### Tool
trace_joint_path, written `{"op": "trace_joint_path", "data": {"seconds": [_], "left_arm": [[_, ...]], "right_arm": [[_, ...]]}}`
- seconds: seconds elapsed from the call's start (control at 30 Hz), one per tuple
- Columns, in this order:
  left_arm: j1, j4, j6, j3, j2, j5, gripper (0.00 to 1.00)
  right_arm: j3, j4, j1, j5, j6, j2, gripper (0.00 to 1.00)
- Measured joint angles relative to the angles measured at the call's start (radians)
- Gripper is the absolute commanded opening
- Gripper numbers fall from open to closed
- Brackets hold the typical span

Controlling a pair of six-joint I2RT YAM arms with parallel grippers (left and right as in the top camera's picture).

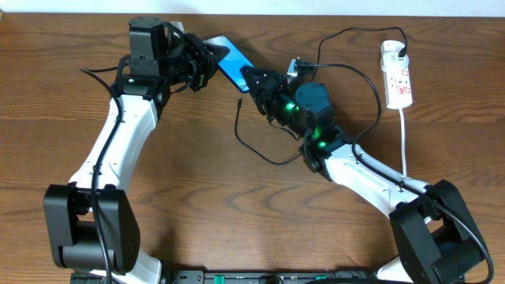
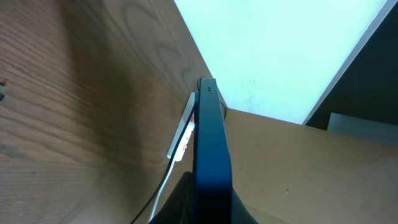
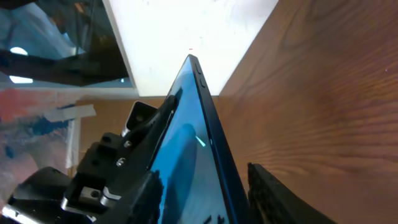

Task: Plug charger to phone and switch on socket

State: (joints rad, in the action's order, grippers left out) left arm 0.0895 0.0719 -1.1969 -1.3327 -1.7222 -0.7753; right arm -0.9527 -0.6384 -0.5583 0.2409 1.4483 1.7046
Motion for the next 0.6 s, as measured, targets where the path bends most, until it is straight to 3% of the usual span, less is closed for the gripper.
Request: {"op": "trace_joint_path", "data": {"seconds": [0.23,0.33,0.43,0.6], "left_arm": [[-0.047,-0.002,0.000,0.000,0.000,-0.035,0.07],[-0.092,-0.002,0.000,0.000,0.000,-0.080,0.07],[-0.138,-0.002,0.000,0.000,0.000,-0.137,0.07],[-0.210,-0.002,-0.009,0.000,0.000,-0.252,0.07]], "right_arm": [[0.000,0.007,0.059,0.082,-0.142,0.000,0.72],[0.000,0.007,0.115,0.133,-0.199,0.000,0.74],[0.000,0.024,0.172,0.191,-0.248,0.000,0.73],[-0.001,0.149,0.219,0.251,-0.342,0.000,0.62]]}}
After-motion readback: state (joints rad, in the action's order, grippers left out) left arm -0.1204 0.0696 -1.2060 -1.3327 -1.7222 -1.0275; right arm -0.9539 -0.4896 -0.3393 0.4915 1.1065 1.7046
